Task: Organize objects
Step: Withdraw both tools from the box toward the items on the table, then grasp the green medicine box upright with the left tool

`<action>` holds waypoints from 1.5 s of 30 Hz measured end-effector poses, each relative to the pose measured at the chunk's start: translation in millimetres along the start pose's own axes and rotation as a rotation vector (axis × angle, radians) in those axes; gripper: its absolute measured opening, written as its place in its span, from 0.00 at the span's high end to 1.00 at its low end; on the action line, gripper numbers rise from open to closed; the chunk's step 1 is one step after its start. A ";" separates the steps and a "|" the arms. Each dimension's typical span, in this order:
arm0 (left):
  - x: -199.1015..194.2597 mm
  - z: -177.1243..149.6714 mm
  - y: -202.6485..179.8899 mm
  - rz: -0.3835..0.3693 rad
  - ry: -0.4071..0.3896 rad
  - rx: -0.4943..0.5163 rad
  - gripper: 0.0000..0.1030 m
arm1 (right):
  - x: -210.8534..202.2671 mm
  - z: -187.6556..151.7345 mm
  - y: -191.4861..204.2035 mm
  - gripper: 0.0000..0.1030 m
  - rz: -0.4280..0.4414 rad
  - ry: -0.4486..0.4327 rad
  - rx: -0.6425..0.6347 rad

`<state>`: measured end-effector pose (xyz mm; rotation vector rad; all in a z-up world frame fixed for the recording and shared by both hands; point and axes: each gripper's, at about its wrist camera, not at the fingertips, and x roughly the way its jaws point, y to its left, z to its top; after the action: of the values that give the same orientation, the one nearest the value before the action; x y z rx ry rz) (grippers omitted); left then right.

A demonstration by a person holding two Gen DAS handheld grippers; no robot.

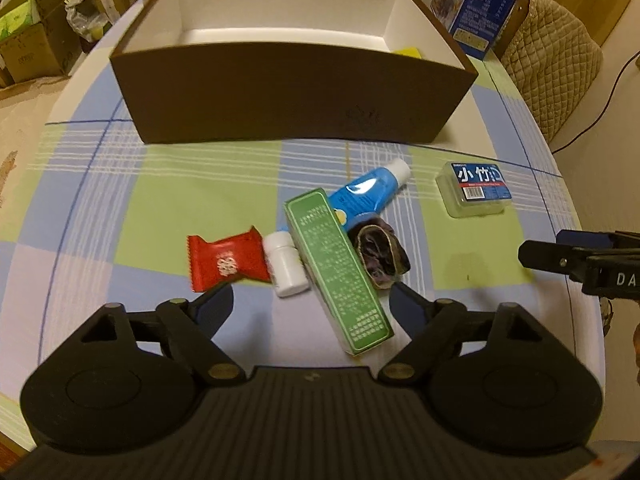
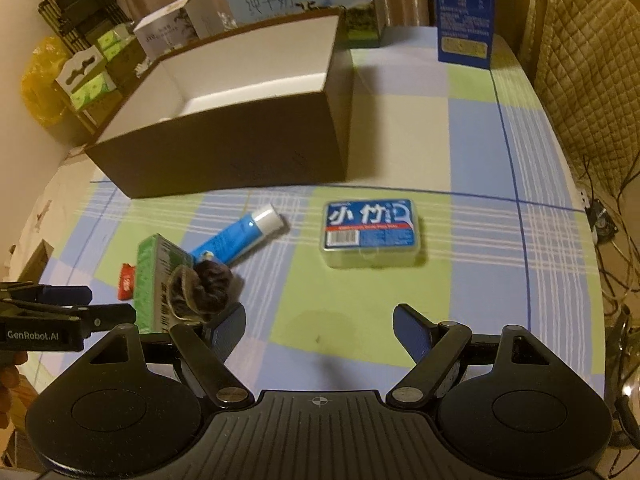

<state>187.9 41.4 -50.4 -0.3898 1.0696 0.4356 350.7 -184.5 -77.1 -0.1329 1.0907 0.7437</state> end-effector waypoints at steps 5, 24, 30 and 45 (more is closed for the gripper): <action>12.2 1.6 -5.3 0.004 0.017 -0.010 0.30 | 1.9 -2.9 -9.3 0.24 -0.012 0.014 0.013; 42.2 11.1 -17.6 0.026 0.053 -0.035 0.62 | 11.2 -3.2 -34.4 0.24 -0.026 0.044 0.034; 52.9 13.5 -24.1 0.052 0.049 -0.022 0.70 | 13.9 -4.1 -43.0 0.24 -0.025 0.051 0.039; 19.6 9.2 -3.2 0.079 -0.014 -0.088 0.76 | 38.3 42.1 -66.6 0.64 -0.071 -0.050 -0.058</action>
<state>204.5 46.4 -63.8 -0.4227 1.0572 0.5561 432.4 -197.5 -105.9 -0.2004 1.0125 0.7113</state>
